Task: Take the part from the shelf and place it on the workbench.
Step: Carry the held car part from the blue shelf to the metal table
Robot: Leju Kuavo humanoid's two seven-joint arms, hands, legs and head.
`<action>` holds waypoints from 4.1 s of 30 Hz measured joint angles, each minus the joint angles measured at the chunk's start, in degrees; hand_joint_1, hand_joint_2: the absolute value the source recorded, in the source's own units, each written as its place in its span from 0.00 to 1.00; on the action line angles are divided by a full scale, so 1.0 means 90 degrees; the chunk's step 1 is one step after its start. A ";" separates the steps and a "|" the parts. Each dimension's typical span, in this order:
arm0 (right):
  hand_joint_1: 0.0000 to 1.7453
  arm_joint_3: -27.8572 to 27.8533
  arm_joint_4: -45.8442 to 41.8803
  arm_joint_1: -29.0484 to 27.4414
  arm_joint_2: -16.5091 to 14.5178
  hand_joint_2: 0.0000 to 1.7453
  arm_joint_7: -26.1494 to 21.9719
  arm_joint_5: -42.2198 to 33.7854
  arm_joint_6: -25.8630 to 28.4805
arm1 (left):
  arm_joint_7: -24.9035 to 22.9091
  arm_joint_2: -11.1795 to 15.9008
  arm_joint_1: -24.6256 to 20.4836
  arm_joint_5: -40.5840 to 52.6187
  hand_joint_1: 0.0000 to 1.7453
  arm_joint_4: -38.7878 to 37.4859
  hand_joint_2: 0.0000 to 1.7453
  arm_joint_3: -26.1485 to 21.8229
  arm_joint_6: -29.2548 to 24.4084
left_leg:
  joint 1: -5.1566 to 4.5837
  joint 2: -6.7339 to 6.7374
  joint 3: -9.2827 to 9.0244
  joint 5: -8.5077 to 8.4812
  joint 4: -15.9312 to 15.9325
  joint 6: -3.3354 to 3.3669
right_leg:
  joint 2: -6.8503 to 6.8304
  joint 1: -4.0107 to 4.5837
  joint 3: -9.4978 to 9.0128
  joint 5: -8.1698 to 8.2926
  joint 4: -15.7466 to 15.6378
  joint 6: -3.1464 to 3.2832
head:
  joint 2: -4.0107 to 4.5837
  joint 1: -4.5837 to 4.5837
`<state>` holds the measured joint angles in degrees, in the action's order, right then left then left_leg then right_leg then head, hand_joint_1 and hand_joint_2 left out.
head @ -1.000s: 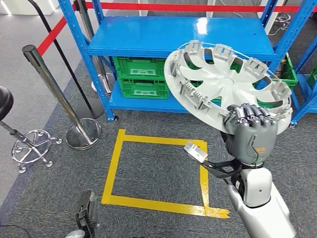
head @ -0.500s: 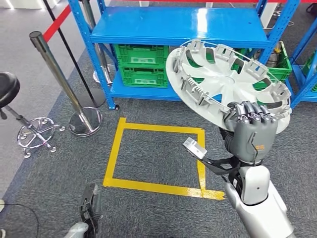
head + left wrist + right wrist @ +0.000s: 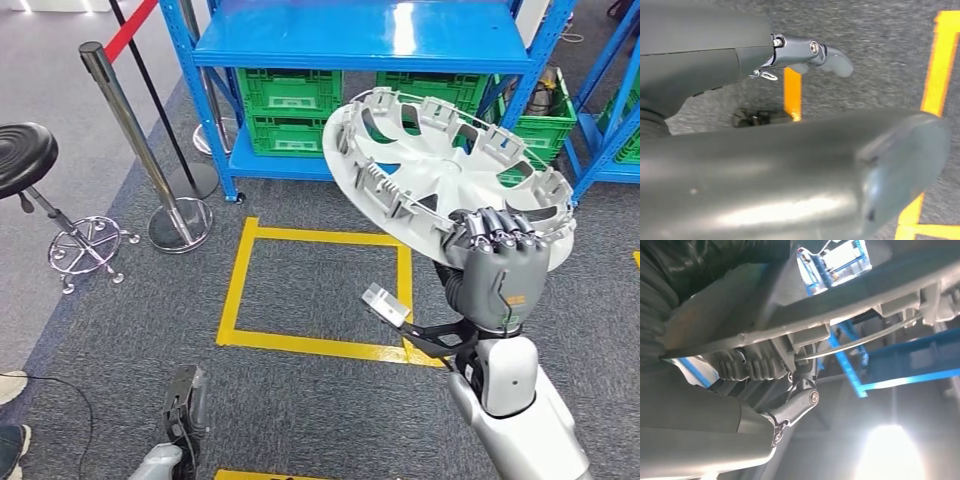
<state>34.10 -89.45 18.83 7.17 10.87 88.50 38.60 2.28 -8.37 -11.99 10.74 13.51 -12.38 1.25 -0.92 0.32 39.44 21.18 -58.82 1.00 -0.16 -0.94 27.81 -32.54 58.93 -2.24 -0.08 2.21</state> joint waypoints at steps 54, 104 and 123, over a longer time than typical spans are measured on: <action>1.00 0.0618 0.0321 0.0380 0.0223 1.00 0.0597 0.0000 0.0000 | 0.0103 0.0085 0.0122 -0.0049 0.00 0.0002 0.00 0.0196 0.0255 | 0.0077 -0.0047 -0.0514 0.0424 0.0101 0.0105 | 0.0015 -0.0010 0.1497 -0.0164 0.1580 -0.0049 | 0.0001 0.0036; 1.00 0.0623 0.0455 0.0184 -0.0051 1.00 0.0274 0.0000 0.0000 | 0.0055 0.0083 0.0150 -0.0110 0.00 0.0002 0.00 0.0260 0.0132 | 0.0029 -0.0072 -0.0651 0.0534 0.0109 0.0009 | 0.0010 -0.0020 0.0966 0.1009 -0.0159 0.0016 | 0.0001 0.0035; 1.00 0.0176 0.0474 -0.0087 -0.0463 1.00 -0.0412 -0.0014 0.0000 | 0.0055 0.0112 0.0151 -0.0140 0.00 0.0002 0.00 0.0260 0.0140 | 0.0031 -0.0071 -0.0641 0.0529 0.0109 0.0003 | 0.0010 -0.0018 0.0977 0.1010 -0.0154 0.0017 | 0.0001 0.0035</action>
<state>35.69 -85.19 18.05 3.00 7.16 88.37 38.60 2.78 -7.37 -10.64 9.48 13.53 -10.03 2.51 -0.64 -0.33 33.67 25.95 -57.84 1.02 -0.06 -1.10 36.61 -23.45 57.55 -2.09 -0.07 2.53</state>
